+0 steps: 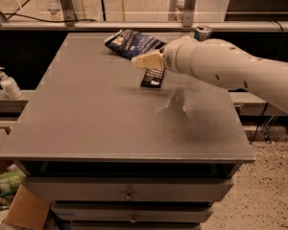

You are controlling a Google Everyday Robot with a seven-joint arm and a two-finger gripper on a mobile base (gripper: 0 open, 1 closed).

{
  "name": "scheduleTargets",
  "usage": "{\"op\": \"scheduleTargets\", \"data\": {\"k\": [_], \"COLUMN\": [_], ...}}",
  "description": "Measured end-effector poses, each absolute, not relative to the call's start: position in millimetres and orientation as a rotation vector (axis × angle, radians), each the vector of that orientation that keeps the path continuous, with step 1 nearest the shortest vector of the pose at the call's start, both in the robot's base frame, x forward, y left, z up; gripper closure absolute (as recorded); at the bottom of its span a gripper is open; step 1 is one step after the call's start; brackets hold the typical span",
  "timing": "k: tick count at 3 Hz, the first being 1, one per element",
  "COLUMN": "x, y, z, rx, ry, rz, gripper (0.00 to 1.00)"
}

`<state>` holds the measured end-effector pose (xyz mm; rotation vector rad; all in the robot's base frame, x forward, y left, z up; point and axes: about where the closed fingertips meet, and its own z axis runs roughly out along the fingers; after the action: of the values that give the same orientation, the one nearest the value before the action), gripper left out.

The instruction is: Move rxbar chocolate near blue chip bag

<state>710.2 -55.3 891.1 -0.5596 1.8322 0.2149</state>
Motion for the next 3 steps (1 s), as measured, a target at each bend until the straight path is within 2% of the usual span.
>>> {"op": "scheduleTargets", "data": {"k": [2, 3], "x": [688.6, 644.8], "y": [-60.2, -55.2], "z": [833.7, 821.1], "rx": [-0.599, -0.651], "ry": [1.883, 1.86], "rz": [0.418, 0.553], "gripper": [0.0, 0.0]}}
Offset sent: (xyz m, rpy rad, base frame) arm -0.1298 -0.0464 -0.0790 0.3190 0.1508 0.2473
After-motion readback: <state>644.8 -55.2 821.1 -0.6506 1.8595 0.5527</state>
